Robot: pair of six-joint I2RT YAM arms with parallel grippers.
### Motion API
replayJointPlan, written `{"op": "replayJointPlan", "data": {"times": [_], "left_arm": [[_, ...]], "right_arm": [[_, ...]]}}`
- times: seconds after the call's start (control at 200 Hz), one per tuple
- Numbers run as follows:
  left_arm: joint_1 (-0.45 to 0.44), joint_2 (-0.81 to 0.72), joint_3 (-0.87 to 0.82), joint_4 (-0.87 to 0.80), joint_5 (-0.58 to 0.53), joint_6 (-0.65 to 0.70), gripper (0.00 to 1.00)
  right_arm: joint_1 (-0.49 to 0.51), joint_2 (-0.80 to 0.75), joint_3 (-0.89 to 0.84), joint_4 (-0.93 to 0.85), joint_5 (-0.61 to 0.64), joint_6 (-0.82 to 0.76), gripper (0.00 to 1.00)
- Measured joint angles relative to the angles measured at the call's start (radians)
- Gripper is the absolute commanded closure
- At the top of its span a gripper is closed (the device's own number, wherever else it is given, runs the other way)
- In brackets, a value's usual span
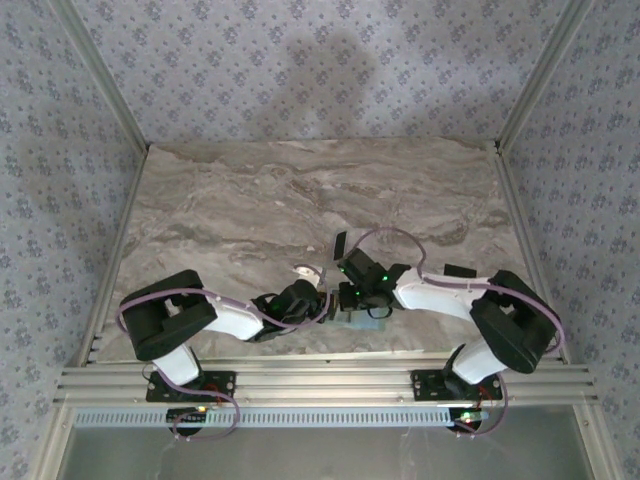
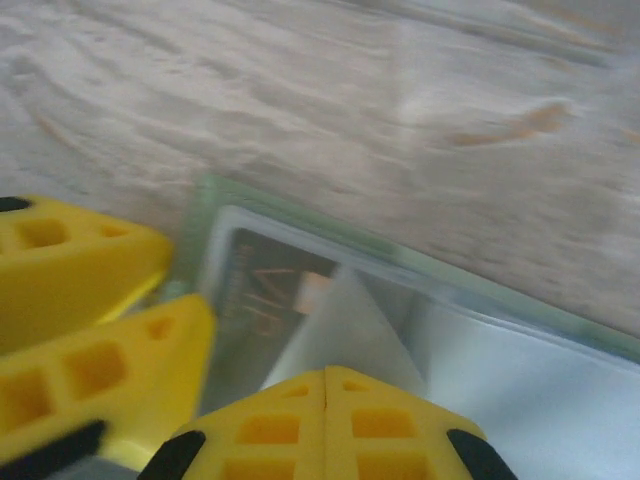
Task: Put the credit cards into the card holder
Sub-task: Flip over the card slot in the card holder.
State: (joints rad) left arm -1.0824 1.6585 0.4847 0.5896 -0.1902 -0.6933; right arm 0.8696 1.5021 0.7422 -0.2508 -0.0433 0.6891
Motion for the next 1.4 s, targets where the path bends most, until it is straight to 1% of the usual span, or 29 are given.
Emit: {"op": "replayJointPlan", "data": {"times": [0.05,0.135,0.255,0.305,0.415,0.804,0.939,1.094,1.239,1.304,1.399], "left_arm": [[0.003,-0.001,-0.005,0.005,0.003,-0.001,0.71],[0.009,-0.002,-0.011,0.016,0.013,-0.001,0.71],[0.025,-0.011,-0.028,0.035,0.037,-0.01,0.7],[0.033,-0.018,-0.038,0.043,0.046,-0.015,0.7],[0.049,-0.034,-0.061,0.06,0.065,-0.024,0.68],[0.084,-0.074,-0.121,0.109,0.085,-0.076,0.67],[0.088,-0.134,-0.147,0.054,0.058,-0.103,0.64],[0.089,-0.211,-0.167,-0.045,0.027,-0.12,0.62],[0.101,-0.245,-0.168,-0.106,0.021,-0.123,0.61],[0.101,-0.252,-0.168,-0.118,0.022,-0.121,0.61],[0.113,-0.275,-0.175,-0.142,0.019,-0.131,0.61]], "right_arm": [[0.01,0.014,0.015,-0.002,0.003,-0.001,0.78],[0.004,0.02,0.021,-0.014,0.005,-0.006,0.74],[0.0,0.028,0.032,-0.022,0.0,-0.006,0.66],[-0.001,0.033,0.038,-0.024,-0.003,-0.006,0.6],[-0.006,0.042,0.048,-0.024,-0.021,-0.006,0.56],[-0.02,0.09,0.113,-0.046,-0.088,-0.014,0.54],[-0.019,0.12,0.143,-0.044,-0.13,-0.025,0.54],[-0.008,0.137,0.187,-0.04,-0.172,-0.033,0.53],[-0.006,0.137,0.254,-0.019,-0.211,-0.049,0.51],[0.0,0.137,0.295,0.016,-0.241,-0.059,0.51],[0.003,0.135,0.331,0.021,-0.249,-0.077,0.51]]}}
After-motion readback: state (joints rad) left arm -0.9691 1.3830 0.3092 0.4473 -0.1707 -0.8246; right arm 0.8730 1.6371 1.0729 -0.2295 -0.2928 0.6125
